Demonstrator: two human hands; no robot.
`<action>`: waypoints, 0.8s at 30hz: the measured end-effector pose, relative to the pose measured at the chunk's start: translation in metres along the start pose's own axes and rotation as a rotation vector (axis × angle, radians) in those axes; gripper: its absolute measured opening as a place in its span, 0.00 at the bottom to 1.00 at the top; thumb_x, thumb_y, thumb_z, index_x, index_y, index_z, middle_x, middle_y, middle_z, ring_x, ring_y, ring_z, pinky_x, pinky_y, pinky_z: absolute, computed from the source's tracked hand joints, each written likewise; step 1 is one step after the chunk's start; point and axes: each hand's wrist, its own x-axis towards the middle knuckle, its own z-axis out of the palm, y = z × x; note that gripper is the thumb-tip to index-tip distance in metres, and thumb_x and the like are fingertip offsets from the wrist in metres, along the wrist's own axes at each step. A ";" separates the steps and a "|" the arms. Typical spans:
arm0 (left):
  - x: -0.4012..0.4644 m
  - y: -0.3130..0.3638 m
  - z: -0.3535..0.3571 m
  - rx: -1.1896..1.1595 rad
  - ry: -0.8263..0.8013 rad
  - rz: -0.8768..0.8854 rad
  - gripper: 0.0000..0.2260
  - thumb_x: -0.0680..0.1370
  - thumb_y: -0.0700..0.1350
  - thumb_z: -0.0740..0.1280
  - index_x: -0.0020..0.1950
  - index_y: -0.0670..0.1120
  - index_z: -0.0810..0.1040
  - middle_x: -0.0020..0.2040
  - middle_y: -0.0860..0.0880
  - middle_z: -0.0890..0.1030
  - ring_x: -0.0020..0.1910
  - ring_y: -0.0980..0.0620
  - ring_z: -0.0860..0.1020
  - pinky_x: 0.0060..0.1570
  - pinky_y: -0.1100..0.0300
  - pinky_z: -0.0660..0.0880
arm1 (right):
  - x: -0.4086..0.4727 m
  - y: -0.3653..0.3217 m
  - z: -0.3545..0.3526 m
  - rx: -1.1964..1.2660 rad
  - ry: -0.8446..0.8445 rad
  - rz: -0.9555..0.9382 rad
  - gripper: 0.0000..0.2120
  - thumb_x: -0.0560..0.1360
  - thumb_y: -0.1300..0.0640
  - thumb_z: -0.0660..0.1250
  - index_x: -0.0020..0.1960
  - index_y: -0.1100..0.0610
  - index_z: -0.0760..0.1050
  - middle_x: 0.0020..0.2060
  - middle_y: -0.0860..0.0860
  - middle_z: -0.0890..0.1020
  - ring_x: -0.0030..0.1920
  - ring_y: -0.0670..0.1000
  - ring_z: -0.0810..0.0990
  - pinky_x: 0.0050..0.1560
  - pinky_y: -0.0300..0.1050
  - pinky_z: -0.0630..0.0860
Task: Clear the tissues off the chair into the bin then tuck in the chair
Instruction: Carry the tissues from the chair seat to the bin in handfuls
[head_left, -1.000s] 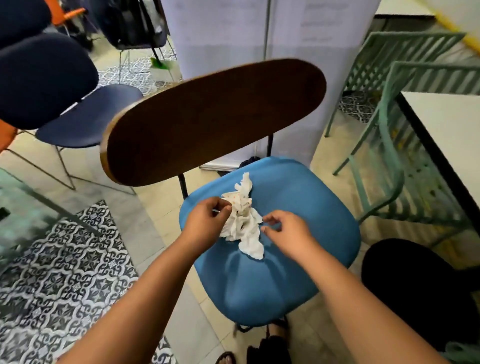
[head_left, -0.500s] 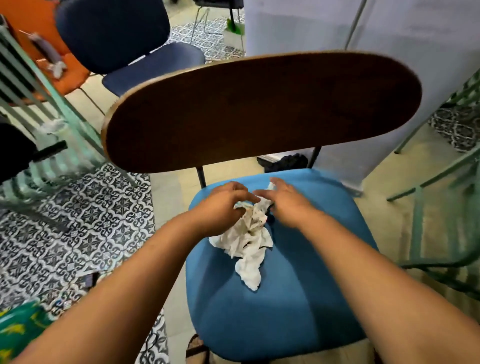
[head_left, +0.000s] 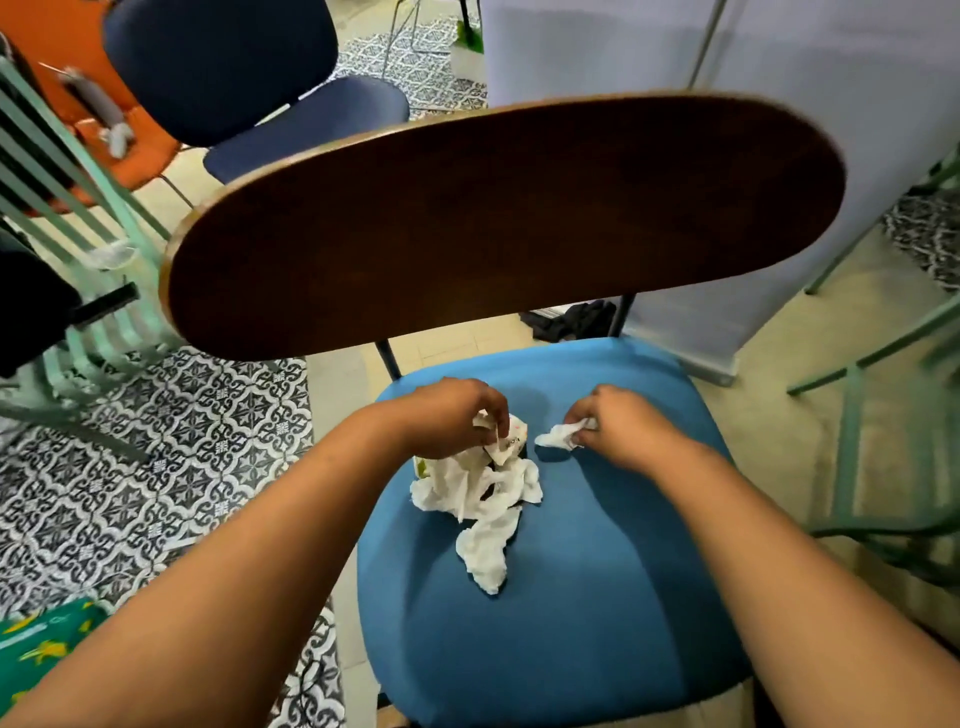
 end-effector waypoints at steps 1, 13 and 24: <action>0.001 0.002 -0.001 -0.026 -0.020 0.021 0.04 0.78 0.47 0.67 0.50 0.56 0.79 0.55 0.55 0.77 0.56 0.52 0.75 0.59 0.50 0.74 | -0.004 0.003 -0.001 0.016 0.005 0.019 0.12 0.74 0.54 0.68 0.57 0.48 0.80 0.52 0.53 0.76 0.54 0.56 0.76 0.54 0.48 0.74; 0.008 0.035 0.001 -0.442 0.016 0.157 0.05 0.78 0.45 0.67 0.53 0.51 0.79 0.49 0.51 0.82 0.49 0.54 0.80 0.52 0.60 0.77 | -0.081 0.027 0.016 0.430 0.261 0.325 0.08 0.73 0.54 0.70 0.51 0.51 0.82 0.48 0.52 0.84 0.47 0.53 0.80 0.46 0.45 0.74; -0.035 0.060 0.024 -0.978 0.057 0.237 0.03 0.77 0.39 0.68 0.48 0.45 0.81 0.42 0.44 0.83 0.37 0.52 0.79 0.39 0.60 0.76 | -0.188 -0.040 0.065 0.848 0.776 0.654 0.13 0.72 0.55 0.72 0.55 0.56 0.80 0.45 0.50 0.82 0.47 0.51 0.80 0.51 0.44 0.75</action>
